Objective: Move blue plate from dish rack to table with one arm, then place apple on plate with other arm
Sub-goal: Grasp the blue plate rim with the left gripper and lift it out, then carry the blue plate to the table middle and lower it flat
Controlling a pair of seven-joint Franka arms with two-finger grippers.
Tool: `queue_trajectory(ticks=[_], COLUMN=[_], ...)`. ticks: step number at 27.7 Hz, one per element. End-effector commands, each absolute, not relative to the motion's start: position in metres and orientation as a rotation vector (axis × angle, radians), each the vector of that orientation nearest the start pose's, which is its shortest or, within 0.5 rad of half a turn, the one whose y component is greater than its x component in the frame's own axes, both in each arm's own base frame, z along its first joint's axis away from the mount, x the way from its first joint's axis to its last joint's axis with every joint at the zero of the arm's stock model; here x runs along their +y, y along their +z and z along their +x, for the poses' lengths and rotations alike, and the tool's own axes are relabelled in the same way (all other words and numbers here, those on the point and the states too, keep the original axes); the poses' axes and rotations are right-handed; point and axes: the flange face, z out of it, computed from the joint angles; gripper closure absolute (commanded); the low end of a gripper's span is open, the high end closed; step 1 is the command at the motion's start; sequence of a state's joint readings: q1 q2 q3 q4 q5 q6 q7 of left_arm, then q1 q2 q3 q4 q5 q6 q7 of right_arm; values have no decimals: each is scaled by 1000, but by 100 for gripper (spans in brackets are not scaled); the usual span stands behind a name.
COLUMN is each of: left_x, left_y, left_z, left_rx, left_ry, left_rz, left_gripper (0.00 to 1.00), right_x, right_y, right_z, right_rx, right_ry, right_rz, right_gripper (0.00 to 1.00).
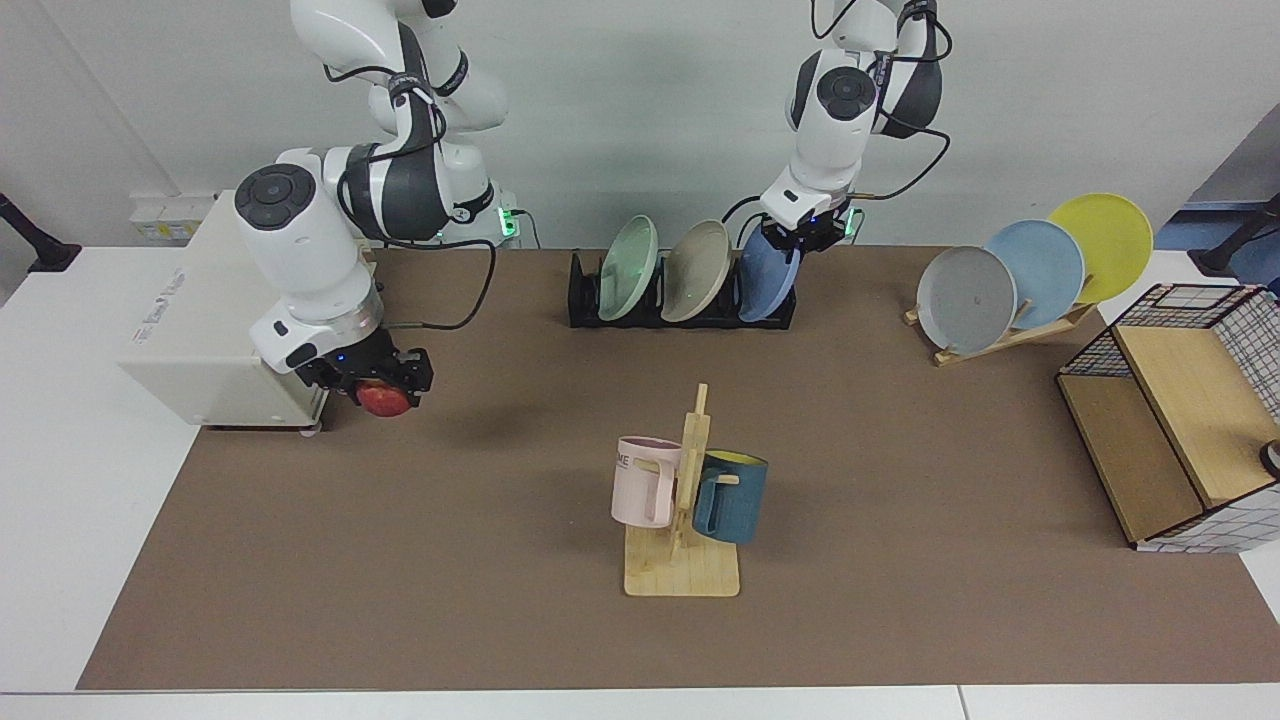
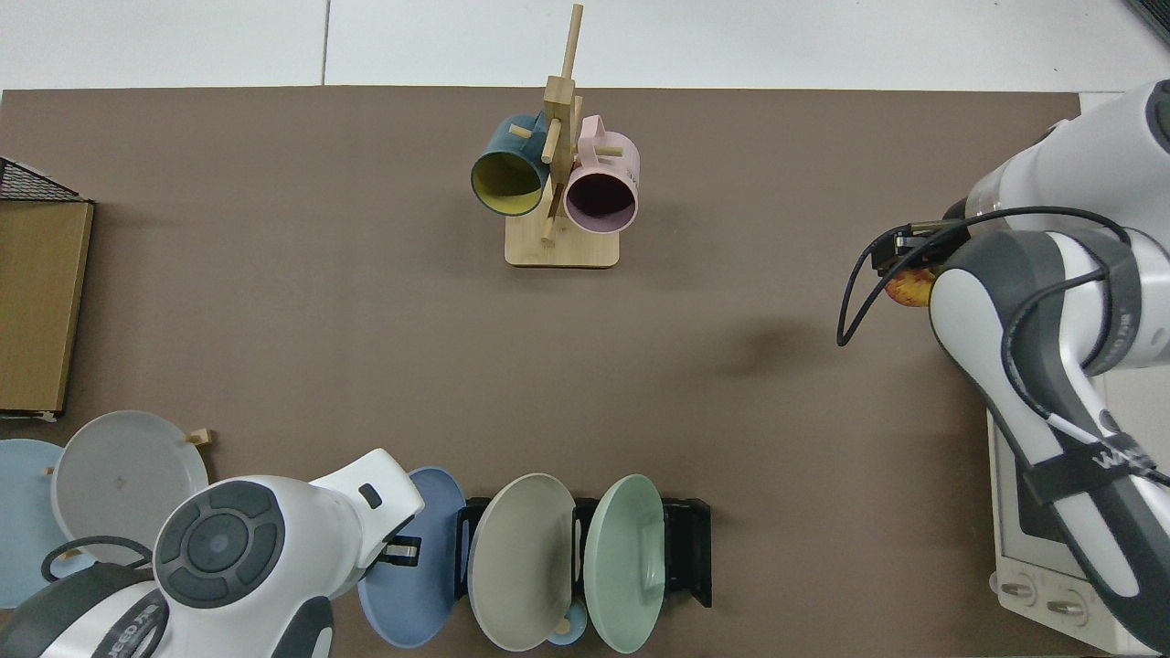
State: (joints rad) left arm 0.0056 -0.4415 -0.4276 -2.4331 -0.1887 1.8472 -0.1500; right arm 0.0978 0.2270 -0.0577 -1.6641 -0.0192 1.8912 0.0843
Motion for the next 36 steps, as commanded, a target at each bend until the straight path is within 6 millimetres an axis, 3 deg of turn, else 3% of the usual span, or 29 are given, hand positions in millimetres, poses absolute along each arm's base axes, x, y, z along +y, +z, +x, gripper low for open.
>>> queue_trajectory(ticks=[1,9,15,19,25,29,36], left_x=[-173,-160,-155,-151,-131,-124,-117], left_y=[463,484,494,500,510,510,489], left_z=[367,386,417,442,488,504,533], left_rx=[201,207,200,172,43,-30,-125], left_ry=[219,166,161,162,145,99,-23], left_rz=[-3077,-3073,-3114,-3157,-3306,-3383,-3469], left_gripper=[98,100,100,100,100,100,100], right_x=[20,17,16,17,8,10,19], right_y=[493,540,554,573,575,575,576], right_z=[628,613,599,594,595,595,590], right_rx=[83,73,29,21,49,47,33], right_ry=[62,-39,12,-42,-63,-63,-51], right_rz=[-3175,-3169,-3170,-3157,-3149,-3148,-3147], right_gripper=[100,100,100,100,100,100,100])
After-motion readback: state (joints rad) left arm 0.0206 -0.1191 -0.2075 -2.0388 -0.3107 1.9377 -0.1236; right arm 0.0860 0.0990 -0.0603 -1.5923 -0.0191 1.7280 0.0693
